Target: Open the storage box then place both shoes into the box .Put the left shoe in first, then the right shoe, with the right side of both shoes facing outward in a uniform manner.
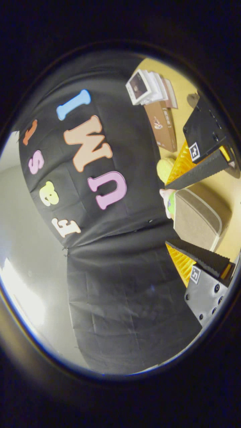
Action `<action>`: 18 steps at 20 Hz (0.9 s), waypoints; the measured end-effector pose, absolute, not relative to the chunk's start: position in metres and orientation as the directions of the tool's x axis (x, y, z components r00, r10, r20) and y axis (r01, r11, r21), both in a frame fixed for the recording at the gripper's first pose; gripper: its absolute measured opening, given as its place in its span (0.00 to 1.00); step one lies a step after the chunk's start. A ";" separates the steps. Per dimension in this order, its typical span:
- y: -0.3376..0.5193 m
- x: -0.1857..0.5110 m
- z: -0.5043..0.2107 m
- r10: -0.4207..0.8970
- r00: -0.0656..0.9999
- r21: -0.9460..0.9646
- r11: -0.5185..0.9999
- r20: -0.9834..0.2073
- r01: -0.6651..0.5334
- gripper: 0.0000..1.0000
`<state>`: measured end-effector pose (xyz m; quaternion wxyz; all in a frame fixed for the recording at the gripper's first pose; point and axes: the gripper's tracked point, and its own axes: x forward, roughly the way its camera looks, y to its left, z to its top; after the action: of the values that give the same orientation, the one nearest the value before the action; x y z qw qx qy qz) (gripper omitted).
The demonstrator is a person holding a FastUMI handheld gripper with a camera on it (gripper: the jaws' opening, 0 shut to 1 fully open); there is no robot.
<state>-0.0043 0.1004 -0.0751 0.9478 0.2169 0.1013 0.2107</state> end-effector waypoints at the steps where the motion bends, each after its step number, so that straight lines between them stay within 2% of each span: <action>1: 0.103 -0.004 -0.083 0.460 0.881 0.489 0.797 -0.112 -0.355 0.97; 9: 0.120 -0.005 -0.146 0.569 0.804 0.786 0.571 -0.171 -0.237 0.98; 14: 0.142 -0.016 -0.177 0.658 0.731 0.867 0.457 -0.178 -0.200 0.98; 18: 0.159 -0.019 -0.206 0.710 0.683 0.939 0.327 -0.171 -0.105 0.99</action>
<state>-0.0188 0.1589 -0.2063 0.7596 0.5144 0.2940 0.2684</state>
